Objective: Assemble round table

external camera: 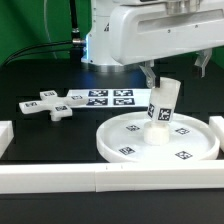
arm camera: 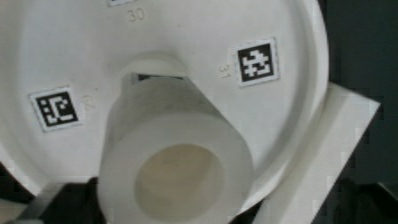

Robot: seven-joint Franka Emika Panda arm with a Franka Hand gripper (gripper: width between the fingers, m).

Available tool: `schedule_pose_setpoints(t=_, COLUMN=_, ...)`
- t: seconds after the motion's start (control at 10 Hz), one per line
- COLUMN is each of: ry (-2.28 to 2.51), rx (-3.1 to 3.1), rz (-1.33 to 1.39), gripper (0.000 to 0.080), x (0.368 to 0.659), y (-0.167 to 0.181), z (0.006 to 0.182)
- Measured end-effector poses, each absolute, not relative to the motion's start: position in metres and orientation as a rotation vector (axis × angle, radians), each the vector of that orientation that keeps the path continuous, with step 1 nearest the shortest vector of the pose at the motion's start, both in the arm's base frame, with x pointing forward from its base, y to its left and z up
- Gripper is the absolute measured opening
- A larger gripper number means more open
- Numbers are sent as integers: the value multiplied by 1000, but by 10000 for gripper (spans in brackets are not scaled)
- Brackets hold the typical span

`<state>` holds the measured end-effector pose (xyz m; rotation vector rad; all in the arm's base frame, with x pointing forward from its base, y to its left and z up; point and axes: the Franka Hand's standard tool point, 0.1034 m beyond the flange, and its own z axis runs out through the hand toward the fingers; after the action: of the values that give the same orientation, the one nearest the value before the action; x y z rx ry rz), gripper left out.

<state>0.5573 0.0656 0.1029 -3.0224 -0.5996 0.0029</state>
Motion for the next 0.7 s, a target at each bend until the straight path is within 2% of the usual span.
schedule_pose_setpoints(t=0.2, ry=-724, rx=-3011, rz=-58, gripper=649, x=565, y=49, z=99)
schedule_pose_setpoints(t=0.7, ry=-734, rx=-3013, rz=-100, gripper=649, x=568, y=48, z=98)
